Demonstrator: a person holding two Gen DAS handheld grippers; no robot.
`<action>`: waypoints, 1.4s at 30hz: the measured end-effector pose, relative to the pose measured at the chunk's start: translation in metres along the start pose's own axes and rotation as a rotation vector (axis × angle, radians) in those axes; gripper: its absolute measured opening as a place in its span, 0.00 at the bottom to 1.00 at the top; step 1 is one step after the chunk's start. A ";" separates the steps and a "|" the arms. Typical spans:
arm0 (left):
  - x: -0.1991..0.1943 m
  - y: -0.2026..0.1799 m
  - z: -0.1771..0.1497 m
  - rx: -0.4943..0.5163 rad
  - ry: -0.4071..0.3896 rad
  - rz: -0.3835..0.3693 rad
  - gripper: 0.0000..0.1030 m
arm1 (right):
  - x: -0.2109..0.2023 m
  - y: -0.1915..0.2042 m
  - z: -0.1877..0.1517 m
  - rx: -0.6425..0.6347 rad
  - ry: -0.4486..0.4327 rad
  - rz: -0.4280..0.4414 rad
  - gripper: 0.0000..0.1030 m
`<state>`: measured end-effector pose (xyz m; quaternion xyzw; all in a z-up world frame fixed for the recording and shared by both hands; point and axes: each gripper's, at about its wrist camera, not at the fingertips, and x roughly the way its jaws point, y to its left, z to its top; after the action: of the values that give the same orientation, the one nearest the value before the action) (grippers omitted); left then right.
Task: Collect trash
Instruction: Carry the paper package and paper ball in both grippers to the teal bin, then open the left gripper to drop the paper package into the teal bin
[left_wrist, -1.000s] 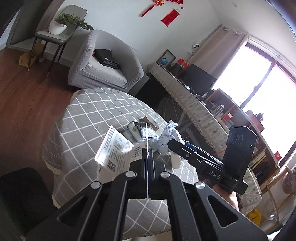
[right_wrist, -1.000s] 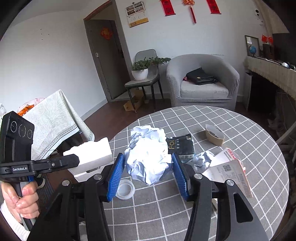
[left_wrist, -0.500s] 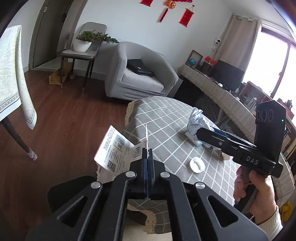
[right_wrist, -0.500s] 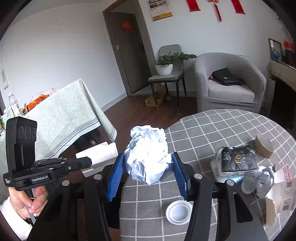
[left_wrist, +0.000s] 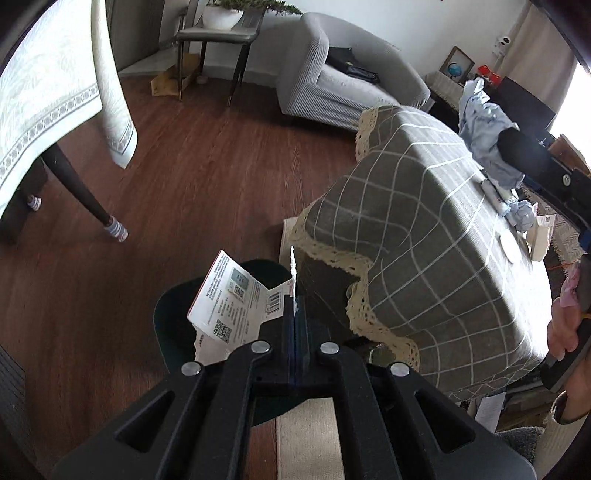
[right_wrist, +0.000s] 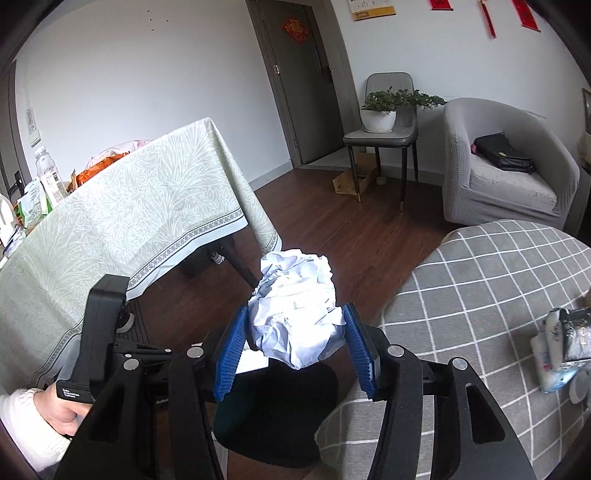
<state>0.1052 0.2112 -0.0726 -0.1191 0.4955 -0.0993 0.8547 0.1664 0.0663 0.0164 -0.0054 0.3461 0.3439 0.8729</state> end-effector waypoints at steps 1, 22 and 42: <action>0.005 0.007 -0.002 -0.014 0.018 -0.002 0.01 | 0.006 0.002 0.000 -0.003 0.011 0.002 0.52; 0.081 0.058 -0.051 -0.144 0.284 -0.008 0.01 | 0.100 0.031 -0.023 0.018 0.264 0.042 0.52; 0.016 0.095 -0.036 -0.205 0.065 0.095 0.69 | 0.172 0.043 -0.063 0.021 0.437 0.010 0.51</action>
<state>0.0870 0.2929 -0.1315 -0.1791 0.5355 -0.0111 0.8253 0.1930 0.1860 -0.1261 -0.0688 0.5306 0.3353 0.7755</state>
